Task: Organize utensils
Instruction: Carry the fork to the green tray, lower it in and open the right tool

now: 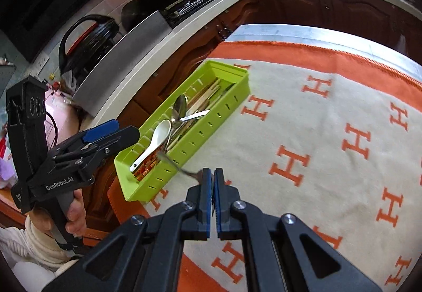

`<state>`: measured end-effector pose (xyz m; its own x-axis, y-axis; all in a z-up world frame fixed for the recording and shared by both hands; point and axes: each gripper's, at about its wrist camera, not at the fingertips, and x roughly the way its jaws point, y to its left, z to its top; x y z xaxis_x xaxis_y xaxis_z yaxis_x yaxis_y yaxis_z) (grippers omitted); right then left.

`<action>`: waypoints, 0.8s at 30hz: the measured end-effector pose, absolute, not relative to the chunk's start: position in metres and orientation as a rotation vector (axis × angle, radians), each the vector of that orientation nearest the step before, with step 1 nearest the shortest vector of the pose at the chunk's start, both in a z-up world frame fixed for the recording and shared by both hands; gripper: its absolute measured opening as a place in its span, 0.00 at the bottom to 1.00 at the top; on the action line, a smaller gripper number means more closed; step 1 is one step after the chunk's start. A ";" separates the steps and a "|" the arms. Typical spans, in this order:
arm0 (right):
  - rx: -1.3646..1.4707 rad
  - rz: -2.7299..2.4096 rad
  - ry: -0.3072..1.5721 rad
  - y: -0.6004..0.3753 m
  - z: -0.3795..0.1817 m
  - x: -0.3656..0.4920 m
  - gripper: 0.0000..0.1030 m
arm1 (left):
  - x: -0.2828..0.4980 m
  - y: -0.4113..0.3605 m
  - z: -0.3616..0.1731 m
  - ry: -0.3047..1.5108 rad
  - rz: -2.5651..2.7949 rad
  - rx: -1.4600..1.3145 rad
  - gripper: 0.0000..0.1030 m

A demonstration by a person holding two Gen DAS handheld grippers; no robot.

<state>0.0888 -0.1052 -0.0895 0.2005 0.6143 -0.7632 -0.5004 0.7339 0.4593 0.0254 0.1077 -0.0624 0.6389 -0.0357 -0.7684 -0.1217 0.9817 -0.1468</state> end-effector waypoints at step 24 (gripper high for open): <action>-0.011 0.697 1.034 0.034 -0.103 0.147 0.02 | 0.019 0.170 -0.109 0.923 0.060 -0.334 0.84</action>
